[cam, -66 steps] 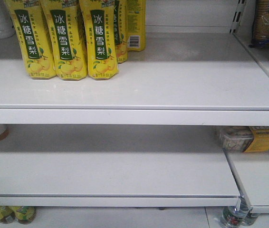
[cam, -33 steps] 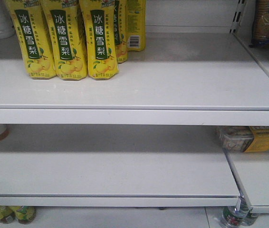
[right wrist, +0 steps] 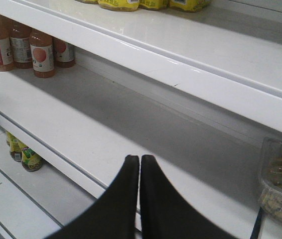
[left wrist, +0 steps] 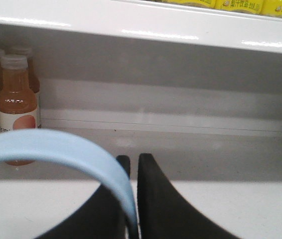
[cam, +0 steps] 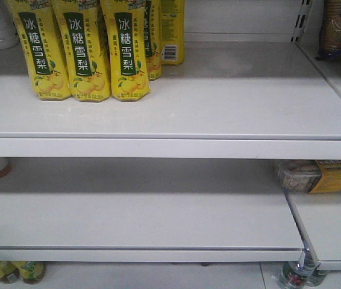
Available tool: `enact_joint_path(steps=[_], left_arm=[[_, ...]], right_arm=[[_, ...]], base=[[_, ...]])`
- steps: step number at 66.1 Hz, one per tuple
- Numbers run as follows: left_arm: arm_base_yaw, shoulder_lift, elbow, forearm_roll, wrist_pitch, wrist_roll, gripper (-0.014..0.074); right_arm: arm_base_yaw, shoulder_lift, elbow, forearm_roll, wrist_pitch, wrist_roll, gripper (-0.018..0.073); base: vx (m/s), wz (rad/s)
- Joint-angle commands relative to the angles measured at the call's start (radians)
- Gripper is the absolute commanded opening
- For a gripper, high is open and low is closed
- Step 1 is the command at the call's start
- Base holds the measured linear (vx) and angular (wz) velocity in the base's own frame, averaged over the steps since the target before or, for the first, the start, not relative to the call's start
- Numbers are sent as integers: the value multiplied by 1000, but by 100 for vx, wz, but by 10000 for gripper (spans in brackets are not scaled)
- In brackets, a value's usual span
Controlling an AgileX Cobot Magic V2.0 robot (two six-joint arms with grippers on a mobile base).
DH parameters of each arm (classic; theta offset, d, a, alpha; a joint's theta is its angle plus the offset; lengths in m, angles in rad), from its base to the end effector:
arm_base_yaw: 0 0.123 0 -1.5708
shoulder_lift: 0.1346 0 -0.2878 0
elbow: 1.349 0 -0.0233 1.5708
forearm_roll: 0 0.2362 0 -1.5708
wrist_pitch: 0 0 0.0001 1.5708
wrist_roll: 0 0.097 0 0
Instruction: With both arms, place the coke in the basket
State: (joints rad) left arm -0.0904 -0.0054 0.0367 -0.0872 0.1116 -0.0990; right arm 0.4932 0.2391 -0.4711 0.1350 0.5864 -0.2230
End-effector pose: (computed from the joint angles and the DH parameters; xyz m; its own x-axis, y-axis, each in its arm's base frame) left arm 0.0457 -0.0051 0.1911 -0.0725 -0.1788 -0.9812 0.0880 0.9788 -0.1848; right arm 0.0339 0.0264 0.2991 -0.1686 -0.2153 -0.9619 -0.5574 0.8256 -0.0871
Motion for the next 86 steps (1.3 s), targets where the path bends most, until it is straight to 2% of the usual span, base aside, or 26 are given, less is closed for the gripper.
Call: enact_joint_path(steps=[1,86], left_arm=[[-1,-22,3,59,-153,13,-6],[-1,-21,2,59,-152,7,-6]], right_arm=[[-5,10,-24,0,-75,-4,-5],[-5,10,-24,0,-75,-4,-5]], base=[[0,0],[0,0]])
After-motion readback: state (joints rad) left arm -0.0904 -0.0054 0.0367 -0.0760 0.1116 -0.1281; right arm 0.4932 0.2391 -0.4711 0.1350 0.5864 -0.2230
